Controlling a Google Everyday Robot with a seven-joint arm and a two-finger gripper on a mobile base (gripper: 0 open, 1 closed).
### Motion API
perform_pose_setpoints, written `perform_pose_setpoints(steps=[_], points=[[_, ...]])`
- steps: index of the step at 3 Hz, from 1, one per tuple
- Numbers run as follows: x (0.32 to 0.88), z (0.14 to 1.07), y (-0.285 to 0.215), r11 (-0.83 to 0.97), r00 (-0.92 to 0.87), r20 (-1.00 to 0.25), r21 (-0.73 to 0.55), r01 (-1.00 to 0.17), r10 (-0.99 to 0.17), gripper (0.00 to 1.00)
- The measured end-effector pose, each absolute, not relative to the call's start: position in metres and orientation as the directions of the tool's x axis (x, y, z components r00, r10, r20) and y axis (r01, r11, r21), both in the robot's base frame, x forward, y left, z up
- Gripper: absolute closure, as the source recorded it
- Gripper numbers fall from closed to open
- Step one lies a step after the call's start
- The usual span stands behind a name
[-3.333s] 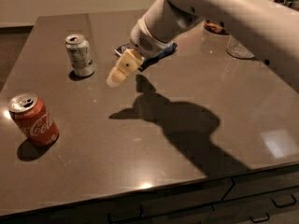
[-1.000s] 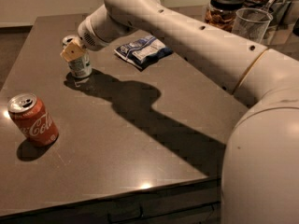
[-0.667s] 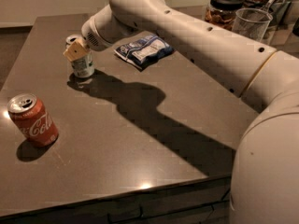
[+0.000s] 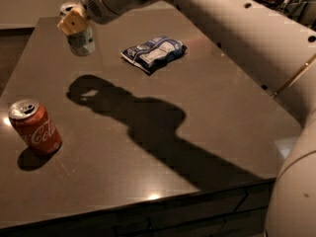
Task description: Pick 7up can
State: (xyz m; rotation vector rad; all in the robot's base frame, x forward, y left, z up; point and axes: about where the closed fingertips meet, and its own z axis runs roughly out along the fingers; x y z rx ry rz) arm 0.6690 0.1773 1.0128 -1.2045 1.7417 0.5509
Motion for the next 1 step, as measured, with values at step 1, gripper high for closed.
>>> perform_pose_setpoints(steps=[1], points=[[0.6688, 1.0389, 0.1744, 0.425, -0.077, -0.867, -0.163, -0.89, -0.493, 1.0]])
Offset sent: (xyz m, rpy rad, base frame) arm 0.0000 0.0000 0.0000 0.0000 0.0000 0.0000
